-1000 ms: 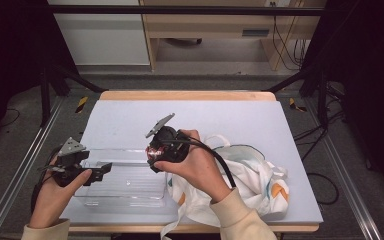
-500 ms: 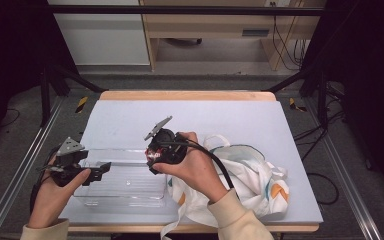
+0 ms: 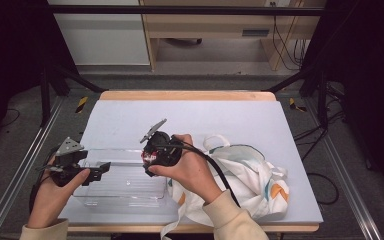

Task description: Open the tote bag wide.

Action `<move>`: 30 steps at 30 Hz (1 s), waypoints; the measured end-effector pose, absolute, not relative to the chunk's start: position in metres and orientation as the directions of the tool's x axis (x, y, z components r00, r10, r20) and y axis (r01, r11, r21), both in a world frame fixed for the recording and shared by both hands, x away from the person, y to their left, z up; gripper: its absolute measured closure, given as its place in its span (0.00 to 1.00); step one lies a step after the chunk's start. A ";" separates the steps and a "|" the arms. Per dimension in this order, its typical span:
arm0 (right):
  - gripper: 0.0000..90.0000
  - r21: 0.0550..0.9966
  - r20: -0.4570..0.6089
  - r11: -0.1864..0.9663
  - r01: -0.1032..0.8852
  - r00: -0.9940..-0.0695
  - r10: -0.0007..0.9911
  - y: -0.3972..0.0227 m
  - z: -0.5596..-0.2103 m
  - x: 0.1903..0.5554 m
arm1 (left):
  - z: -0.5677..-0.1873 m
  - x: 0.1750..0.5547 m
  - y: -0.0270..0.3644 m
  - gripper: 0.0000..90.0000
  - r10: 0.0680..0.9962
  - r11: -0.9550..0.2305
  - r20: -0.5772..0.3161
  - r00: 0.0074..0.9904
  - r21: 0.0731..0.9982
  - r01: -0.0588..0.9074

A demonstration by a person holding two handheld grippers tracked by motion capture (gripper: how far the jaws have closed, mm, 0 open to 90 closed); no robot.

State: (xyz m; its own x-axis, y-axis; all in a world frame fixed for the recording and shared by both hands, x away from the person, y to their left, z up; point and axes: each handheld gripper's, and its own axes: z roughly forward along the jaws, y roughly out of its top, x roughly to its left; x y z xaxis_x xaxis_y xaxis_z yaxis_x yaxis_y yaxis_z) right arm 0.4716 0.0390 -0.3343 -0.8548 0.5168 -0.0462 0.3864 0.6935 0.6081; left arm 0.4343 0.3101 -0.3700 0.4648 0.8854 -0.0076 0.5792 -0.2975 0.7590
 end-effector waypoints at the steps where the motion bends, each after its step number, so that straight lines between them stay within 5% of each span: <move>1: 0.29 0.608 -0.047 0.696 0.384 -0.857 0.513 0.040 -0.336 0.472 | -0.370 0.434 0.310 0.10 0.885 -0.298 -0.007 0.465 0.758 0.580; 30: 0.29 0.573 -0.044 0.724 0.383 -0.868 0.494 0.052 -0.360 0.472 | -0.370 0.434 0.312 0.10 0.885 -0.301 -0.006 0.466 0.756 0.581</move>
